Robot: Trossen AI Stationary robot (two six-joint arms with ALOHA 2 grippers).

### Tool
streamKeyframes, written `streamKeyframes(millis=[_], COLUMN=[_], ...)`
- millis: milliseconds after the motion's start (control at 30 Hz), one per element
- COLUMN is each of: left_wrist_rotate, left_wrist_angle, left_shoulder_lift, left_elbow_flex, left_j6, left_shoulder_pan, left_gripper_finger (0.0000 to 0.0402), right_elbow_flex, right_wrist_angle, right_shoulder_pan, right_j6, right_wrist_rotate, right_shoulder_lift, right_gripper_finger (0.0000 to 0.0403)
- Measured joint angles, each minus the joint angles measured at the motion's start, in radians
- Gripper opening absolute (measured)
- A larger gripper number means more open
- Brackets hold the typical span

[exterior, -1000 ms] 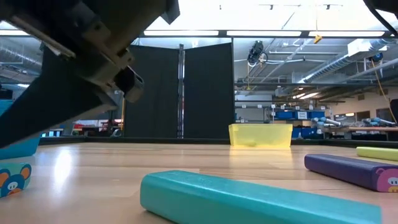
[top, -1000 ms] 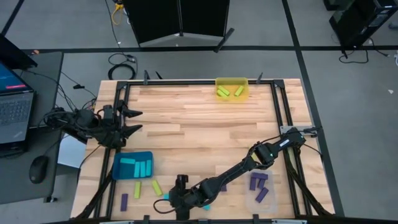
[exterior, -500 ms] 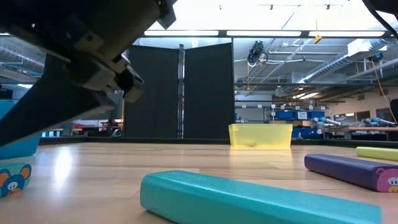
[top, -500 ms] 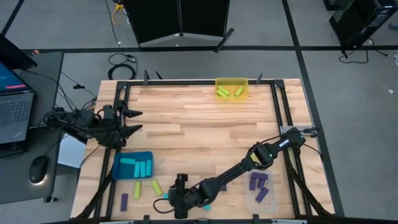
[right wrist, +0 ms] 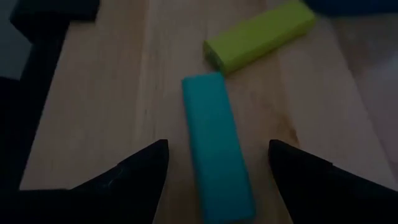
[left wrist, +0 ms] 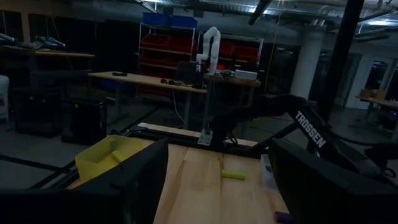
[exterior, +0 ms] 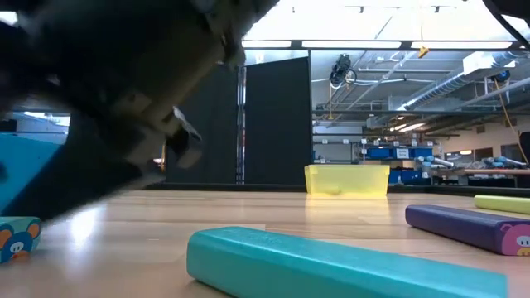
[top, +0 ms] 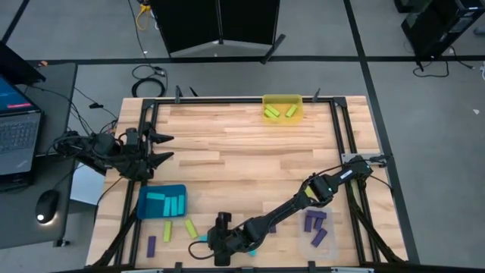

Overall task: Sort blocks
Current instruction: Put the left blue block into the dark blue bin

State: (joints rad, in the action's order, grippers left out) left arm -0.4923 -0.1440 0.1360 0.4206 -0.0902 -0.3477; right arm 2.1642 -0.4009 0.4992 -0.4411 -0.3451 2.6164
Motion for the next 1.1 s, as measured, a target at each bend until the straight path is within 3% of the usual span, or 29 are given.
streamKeyframes(millis=[367, 733, 1100], left_wrist_rotate=[0.0, 0.0, 0.0], left_wrist_angle=[0.0, 0.0, 0.0], left_shoulder_lift=[0.0, 0.0, 0.0], left_elbow_flex=[0.0, 0.0, 0.0], left_j6=[0.0, 0.0, -0.001], left_shoulder_pan=[0.0, 0.0, 0.0], left_gripper_finger=[0.0284, 0.0284, 0.0284], right_elbow_flex=[-0.016, -0.017, -0.021], right_wrist_angle=[-0.013, -0.036, -0.049], right_shoulder_pan=[-0.01, -0.012, -0.017], right_j6=[-0.035, -0.058, 0.001], right_wrist_rotate=[0.05, 0.052, 0.035], right_shoulder_lift=[-0.004, -0.005, -0.021], right_gripper_finger=[0.0267, 0.0118, 0.0118])
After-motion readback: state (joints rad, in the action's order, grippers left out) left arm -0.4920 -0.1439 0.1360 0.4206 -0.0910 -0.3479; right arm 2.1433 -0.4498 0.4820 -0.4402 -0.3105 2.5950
